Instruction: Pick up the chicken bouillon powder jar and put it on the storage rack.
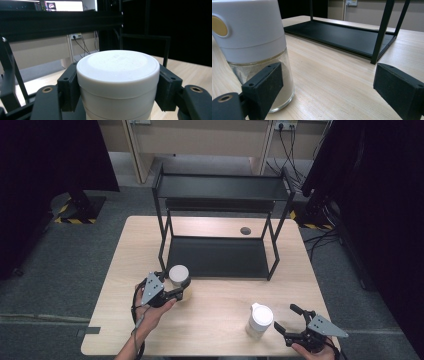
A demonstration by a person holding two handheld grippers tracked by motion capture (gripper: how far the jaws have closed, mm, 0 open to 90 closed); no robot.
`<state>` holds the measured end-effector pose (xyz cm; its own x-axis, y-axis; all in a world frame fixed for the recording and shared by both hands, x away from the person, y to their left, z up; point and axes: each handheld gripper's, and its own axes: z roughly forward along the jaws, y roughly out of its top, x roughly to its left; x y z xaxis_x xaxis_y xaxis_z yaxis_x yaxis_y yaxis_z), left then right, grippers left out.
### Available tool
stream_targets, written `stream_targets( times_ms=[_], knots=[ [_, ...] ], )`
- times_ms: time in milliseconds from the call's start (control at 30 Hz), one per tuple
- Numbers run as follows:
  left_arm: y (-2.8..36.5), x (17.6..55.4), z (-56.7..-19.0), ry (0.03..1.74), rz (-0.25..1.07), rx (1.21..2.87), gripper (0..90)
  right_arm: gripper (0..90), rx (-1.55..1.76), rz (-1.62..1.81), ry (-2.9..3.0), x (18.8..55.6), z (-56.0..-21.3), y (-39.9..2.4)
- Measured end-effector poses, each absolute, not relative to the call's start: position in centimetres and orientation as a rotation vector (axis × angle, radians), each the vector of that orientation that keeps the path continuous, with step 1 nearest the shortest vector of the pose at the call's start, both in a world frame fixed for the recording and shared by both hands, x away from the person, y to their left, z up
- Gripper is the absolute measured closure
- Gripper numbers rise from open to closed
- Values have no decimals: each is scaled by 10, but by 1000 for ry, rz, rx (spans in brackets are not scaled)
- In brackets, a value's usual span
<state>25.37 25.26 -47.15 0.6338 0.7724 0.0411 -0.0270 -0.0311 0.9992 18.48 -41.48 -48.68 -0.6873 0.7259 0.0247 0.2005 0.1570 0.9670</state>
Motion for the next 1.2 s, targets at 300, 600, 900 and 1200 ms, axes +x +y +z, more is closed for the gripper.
stream_targets(
  times_ms=[300, 600, 900, 1200],
  knots=[
    [252, 252, -450, 658, 763, 1451, 332, 92, 882, 1555, 1988, 185, -487, -415],
    [252, 253, -431, 654, 794, 1422, 332, 92, 885, 1558, 1985, 185, -487, -415],
    [251, 254, -412, 649, 819, 1399, 333, 93, 890, 1558, 1983, 185, -487, -415],
    [250, 257, -397, 647, 828, 1388, 333, 93, 893, 1562, 1981, 185, -488, -416]
  ],
)
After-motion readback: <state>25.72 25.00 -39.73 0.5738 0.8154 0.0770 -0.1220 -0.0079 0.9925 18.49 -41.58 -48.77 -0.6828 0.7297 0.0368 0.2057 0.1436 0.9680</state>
